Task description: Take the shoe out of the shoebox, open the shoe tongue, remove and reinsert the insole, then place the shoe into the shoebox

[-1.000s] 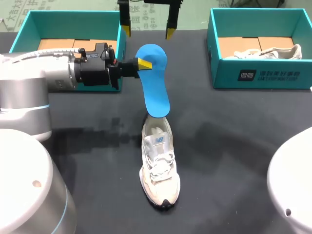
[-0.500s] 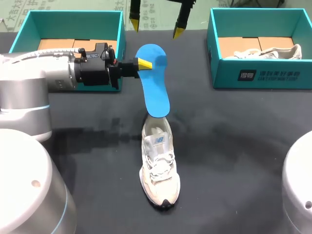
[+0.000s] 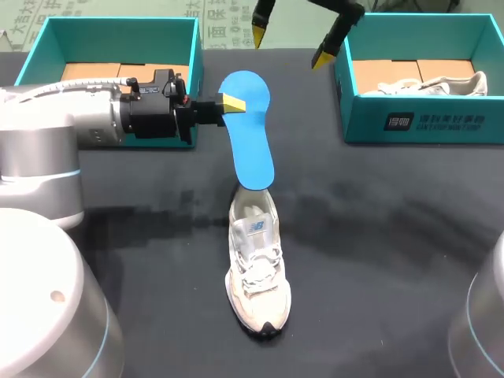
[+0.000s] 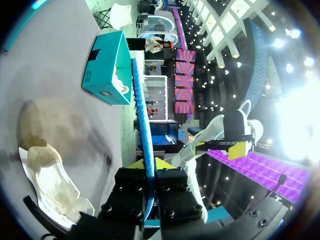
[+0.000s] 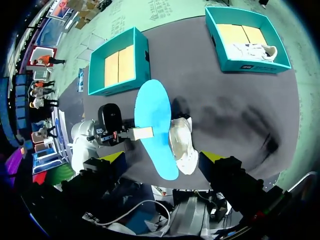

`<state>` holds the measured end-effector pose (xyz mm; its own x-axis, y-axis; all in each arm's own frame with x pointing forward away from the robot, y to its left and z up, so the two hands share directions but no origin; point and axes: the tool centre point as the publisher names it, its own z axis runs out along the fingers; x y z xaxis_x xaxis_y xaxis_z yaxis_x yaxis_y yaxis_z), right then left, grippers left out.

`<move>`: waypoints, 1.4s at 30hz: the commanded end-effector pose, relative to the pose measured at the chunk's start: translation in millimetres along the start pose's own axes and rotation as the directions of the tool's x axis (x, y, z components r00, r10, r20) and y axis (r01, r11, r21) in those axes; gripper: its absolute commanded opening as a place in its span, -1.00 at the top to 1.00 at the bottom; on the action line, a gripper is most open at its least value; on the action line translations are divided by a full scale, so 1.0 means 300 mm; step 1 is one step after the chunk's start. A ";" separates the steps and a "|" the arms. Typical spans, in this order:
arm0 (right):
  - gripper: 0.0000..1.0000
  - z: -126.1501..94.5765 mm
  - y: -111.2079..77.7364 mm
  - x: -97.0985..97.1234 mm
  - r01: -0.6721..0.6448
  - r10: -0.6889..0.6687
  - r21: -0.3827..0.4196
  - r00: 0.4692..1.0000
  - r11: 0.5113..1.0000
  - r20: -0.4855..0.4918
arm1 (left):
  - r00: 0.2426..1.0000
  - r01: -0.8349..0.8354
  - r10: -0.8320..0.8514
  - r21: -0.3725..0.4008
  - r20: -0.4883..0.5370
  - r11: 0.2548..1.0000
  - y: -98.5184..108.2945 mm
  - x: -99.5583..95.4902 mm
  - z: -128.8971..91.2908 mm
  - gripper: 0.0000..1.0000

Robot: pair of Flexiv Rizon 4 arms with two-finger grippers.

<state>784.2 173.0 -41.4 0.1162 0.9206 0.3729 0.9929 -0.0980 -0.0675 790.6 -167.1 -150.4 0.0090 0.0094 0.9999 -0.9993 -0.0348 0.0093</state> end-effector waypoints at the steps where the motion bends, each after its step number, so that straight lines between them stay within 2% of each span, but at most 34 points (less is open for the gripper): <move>1: -1.00 0.007 -0.001 -0.052 -0.003 0.009 0.016 0.928 1.000 -0.371 | 1.000 0.000 0.000 -0.001 0.003 1.000 0.003 0.001 -0.002 1.00; 17: -1.00 0.059 0.008 -0.104 0.045 -0.005 0.063 0.847 0.997 -0.531 | 1.000 0.000 0.000 -0.001 0.003 1.000 0.003 0.001 -0.002 1.00; 35: -1.00 0.154 0.025 -0.193 0.059 -0.012 0.041 0.698 0.997 -0.716 | 1.000 0.000 0.000 -0.001 0.003 1.000 0.003 0.001 -0.002 1.00; 42: -1.00 0.186 0.036 -0.207 0.051 -0.003 0.042 0.671 0.998 -0.742 | 1.000 0.000 0.000 -0.001 0.003 1.000 0.003 0.001 -0.002 1.00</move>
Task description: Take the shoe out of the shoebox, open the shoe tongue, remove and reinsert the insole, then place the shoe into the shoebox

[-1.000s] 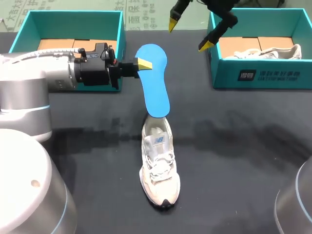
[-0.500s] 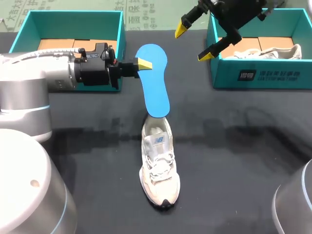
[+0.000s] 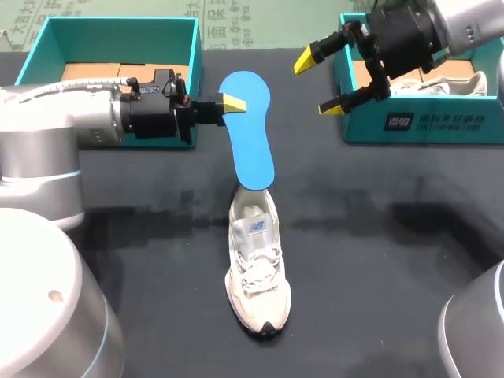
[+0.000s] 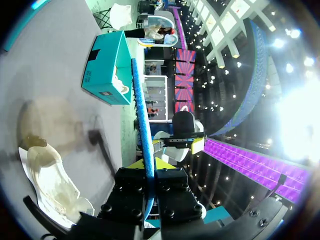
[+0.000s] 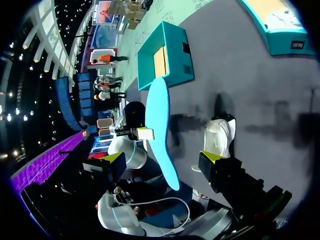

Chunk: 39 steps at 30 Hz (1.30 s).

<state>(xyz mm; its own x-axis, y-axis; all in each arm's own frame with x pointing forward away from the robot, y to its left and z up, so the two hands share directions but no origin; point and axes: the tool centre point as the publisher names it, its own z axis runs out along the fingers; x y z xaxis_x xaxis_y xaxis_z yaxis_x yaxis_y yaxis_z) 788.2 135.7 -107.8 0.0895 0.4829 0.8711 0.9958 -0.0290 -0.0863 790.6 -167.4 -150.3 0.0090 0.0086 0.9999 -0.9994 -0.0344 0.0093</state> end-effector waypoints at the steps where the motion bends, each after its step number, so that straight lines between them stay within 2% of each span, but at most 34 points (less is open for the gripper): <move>1: -1.00 0.018 -0.001 -0.030 -0.007 0.006 -0.003 0.987 1.000 -0.163 | 1.000 0.000 0.000 0.000 0.002 1.000 0.003 0.000 -0.003 1.00; 13: -1.00 0.034 0.008 -0.071 -0.017 0.016 -0.001 0.978 1.000 -0.209 | 0.996 -0.083 0.083 -0.001 -0.036 0.997 -0.021 0.029 -0.019 1.00; 20: -1.00 0.035 0.014 -0.079 -0.018 0.019 0.006 0.975 1.000 -0.220 | 0.950 -0.309 0.310 0.018 -0.047 0.951 -0.022 0.059 -0.036 1.00; 24: -1.00 0.034 0.015 -0.086 -0.018 0.020 0.011 0.970 1.000 -0.242 | 0.848 -0.524 0.528 0.082 -0.049 0.848 -0.026 0.075 -0.048 1.00; 28: -1.00 0.034 0.015 -0.086 -0.018 0.020 0.011 0.970 1.000 -0.242 | 0.638 -0.759 0.769 0.143 -0.036 0.635 -0.028 0.090 -0.058 1.00; 30: -1.00 0.034 0.015 -0.086 -0.018 0.020 0.011 0.970 1.000 -0.242 | 0.518 -0.845 0.855 0.134 -0.037 0.518 -0.030 0.094 -0.062 1.00; 32: -1.00 0.034 0.015 -0.086 -0.018 0.020 0.011 0.970 1.000 -0.242 | 0.369 -0.924 0.928 0.088 -0.049 0.372 -0.032 0.100 -0.066 1.00; 35: -1.00 0.034 0.015 -0.086 -0.018 0.020 0.011 0.970 1.000 -0.242 | 0.201 -0.977 0.977 0.051 -0.063 0.205 -0.049 0.121 -0.073 1.00; 37: -1.00 0.034 0.015 -0.086 -0.018 0.020 0.011 0.970 1.000 -0.242 | 0.196 -0.979 0.978 0.037 -0.065 0.198 -0.069 0.138 -0.077 1.00; 38: -1.00 0.034 0.015 -0.086 -0.018 0.020 0.011 0.970 1.000 -0.242 | 0.277 -0.958 0.960 0.067 -0.037 0.279 -0.084 0.149 -0.073 1.00; 39: -1.00 0.034 0.015 -0.086 -0.018 0.020 0.011 0.970 1.000 -0.242 | 0.277 -0.958 0.960 0.067 -0.037 0.279 -0.084 0.149 -0.073 1.00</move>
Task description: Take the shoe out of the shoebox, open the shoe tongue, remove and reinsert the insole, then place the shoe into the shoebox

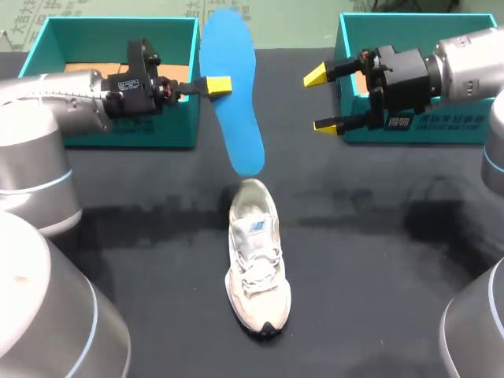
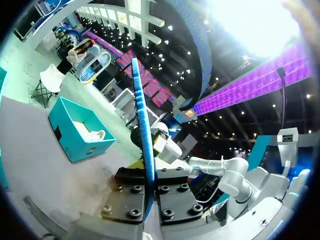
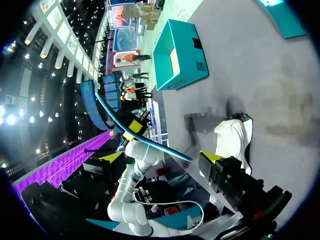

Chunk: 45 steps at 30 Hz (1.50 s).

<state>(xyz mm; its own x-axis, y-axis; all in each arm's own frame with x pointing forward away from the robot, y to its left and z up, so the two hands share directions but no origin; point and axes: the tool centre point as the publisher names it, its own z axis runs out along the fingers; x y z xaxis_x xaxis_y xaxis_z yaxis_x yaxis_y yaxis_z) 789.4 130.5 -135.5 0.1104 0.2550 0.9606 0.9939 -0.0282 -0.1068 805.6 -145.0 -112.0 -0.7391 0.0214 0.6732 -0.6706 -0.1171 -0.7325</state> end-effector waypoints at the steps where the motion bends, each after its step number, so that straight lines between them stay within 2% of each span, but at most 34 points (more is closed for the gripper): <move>1: -1.00 0.006 0.002 0.001 -0.001 0.001 0.000 1.000 1.000 0.001 | 0.901 -0.434 0.433 -0.030 -0.038 0.900 -0.037 -0.011 0.002 1.00; 10: -1.00 0.006 0.002 0.001 -0.001 0.001 0.000 1.000 1.000 0.001 | 0.901 -0.434 0.433 -0.030 -0.038 0.900 -0.037 -0.011 0.002 1.00; 12: -1.00 0.006 0.002 0.001 -0.001 0.001 0.000 1.000 1.000 0.001 | 0.851 -0.524 0.522 -0.016 -0.050 0.852 -0.021 0.006 0.000 1.00; 17: -1.00 0.006 0.002 0.001 -0.001 0.001 0.000 1.000 1.000 0.001 | 0.685 -0.719 0.722 0.069 -0.097 0.691 -0.009 0.031 -0.020 1.00; 18: -1.00 0.006 0.002 0.001 -0.001 0.001 0.000 1.000 1.000 0.001 | 0.639 -0.760 0.761 0.066 -0.114 0.647 -0.001 0.032 -0.021 1.00; 20: -1.00 0.006 0.002 0.001 -0.001 0.001 0.000 1.000 1.000 0.001 | 0.501 -0.857 0.855 0.059 -0.135 0.512 0.017 0.029 -0.019 1.00; 22: -1.00 0.006 0.002 0.001 -0.001 0.001 0.000 1.000 1.000 0.001 | 0.327 -0.938 0.928 0.057 -0.181 0.342 0.032 0.025 -0.017 1.00; 23: -1.00 0.006 0.002 0.001 -0.001 0.001 0.000 1.000 1.000 0.001 | 0.297 -0.949 0.933 0.043 -0.204 0.312 0.036 0.016 -0.015 1.00; 35: -1.00 0.006 0.002 0.001 -0.001 0.001 0.000 1.000 1.000 0.001 | 0.297 -0.949 0.933 0.043 -0.204 0.312 0.036 0.016 -0.015 1.00; 40: -1.00 0.006 0.002 0.001 -0.001 0.001 0.000 1.000 1.000 0.001 | 0.155 -0.971 0.959 0.141 -0.238 0.192 0.022 0.038 0.000 1.00; 43: -1.00 0.006 0.002 0.001 -0.001 0.001 0.000 1.000 1.000 0.001 | 0.028 -0.980 0.972 0.186 -0.232 0.073 0.010 0.035 -0.007 1.00; 44: -1.00 0.006 0.002 0.001 -0.001 0.001 0.000 1.000 1.000 0.001 | -0.053 -0.980 0.975 0.198 -0.217 -0.009 0.005 0.034 -0.014 1.00; 45: -1.00 0.006 0.002 0.001 -0.001 0.001 0.000 1.000 1.000 0.001 | -0.173 -0.969 0.964 0.209 -0.201 -0.130 0.001 0.038 -0.023 1.00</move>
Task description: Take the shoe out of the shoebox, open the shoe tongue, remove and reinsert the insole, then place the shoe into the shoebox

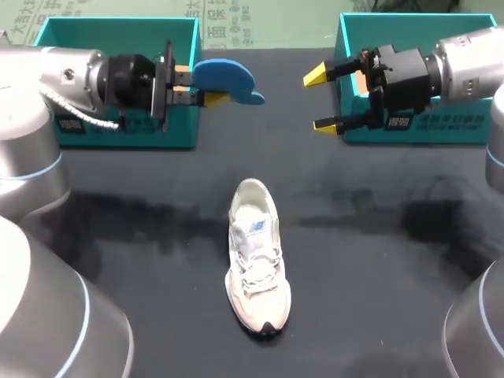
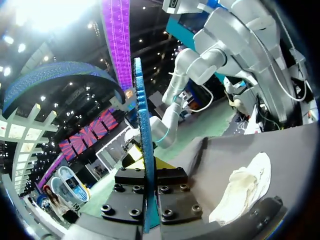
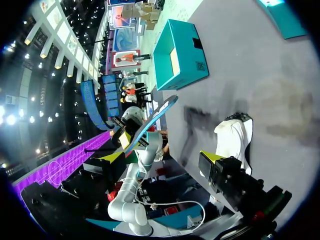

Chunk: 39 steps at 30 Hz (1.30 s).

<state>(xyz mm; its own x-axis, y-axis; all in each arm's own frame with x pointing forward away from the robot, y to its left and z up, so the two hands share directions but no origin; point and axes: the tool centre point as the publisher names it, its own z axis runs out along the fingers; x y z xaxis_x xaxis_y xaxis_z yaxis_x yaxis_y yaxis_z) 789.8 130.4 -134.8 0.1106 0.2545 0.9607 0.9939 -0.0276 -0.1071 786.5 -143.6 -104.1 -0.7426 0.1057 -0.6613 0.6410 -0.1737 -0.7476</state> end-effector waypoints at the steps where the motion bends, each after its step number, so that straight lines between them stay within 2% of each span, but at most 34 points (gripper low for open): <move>1: -1.00 0.006 0.001 -0.001 0.000 0.000 -0.001 1.000 1.000 0.002 | 0.961 -0.275 0.275 0.018 -0.030 0.961 0.021 -0.020 -0.025 1.00; 11: -1.00 0.006 0.001 -0.001 0.000 0.000 -0.001 1.000 1.000 0.002 | 0.961 -0.275 0.275 0.018 -0.030 0.961 0.021 -0.020 -0.025 1.00; 14: -1.00 0.006 0.001 -0.001 0.000 0.000 -0.001 1.000 1.000 0.002 | 0.925 -0.375 0.375 0.006 -0.064 0.927 0.035 -0.002 -0.004 1.00; 19: -1.00 0.006 0.001 -0.001 0.000 0.000 -0.001 1.000 1.000 0.002 | 0.829 -0.554 0.549 -0.023 -0.106 0.832 0.049 0.016 0.005 1.00; 22: -1.00 0.006 0.001 -0.001 0.000 0.000 -0.001 1.000 1.000 0.002 | 0.764 -0.644 0.640 -0.033 -0.084 0.765 0.051 0.013 -0.002 1.00; 25: -1.00 0.006 0.001 -0.001 0.000 0.000 -0.001 1.000 1.000 0.002 | 0.679 -0.734 0.723 -0.116 -0.130 0.669 0.060 0.012 -0.012 1.00; 26: -1.00 0.006 0.001 -0.001 0.000 0.000 -0.001 1.000 1.000 0.002 | 0.693 -0.720 0.707 -0.133 -0.141 0.681 0.067 -0.008 -0.028 1.00; 35: -1.00 0.006 0.001 -0.001 0.000 0.000 -0.001 1.000 1.000 0.002 | 0.693 -0.720 0.707 -0.133 -0.141 0.681 0.067 -0.008 -0.028 1.00; 37: -1.00 0.006 0.001 -0.001 0.000 0.000 -0.001 1.000 1.000 0.002 | 0.668 -0.744 0.725 -0.118 -0.171 0.658 0.078 0.010 0.003 1.00; 39: -1.00 0.006 0.001 -0.001 0.000 0.000 -0.001 1.000 1.000 0.002 | 0.668 -0.744 0.731 -0.115 -0.137 0.658 0.091 0.015 0.010 1.00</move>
<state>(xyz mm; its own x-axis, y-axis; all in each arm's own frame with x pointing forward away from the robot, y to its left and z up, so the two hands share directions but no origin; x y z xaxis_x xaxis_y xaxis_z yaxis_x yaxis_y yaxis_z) 790.4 131.3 -135.6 0.1098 0.2542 0.9609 0.9940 -0.0267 -0.1065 798.5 -145.1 -122.2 -0.0024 0.1067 -0.9943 0.9963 -0.0853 -0.0116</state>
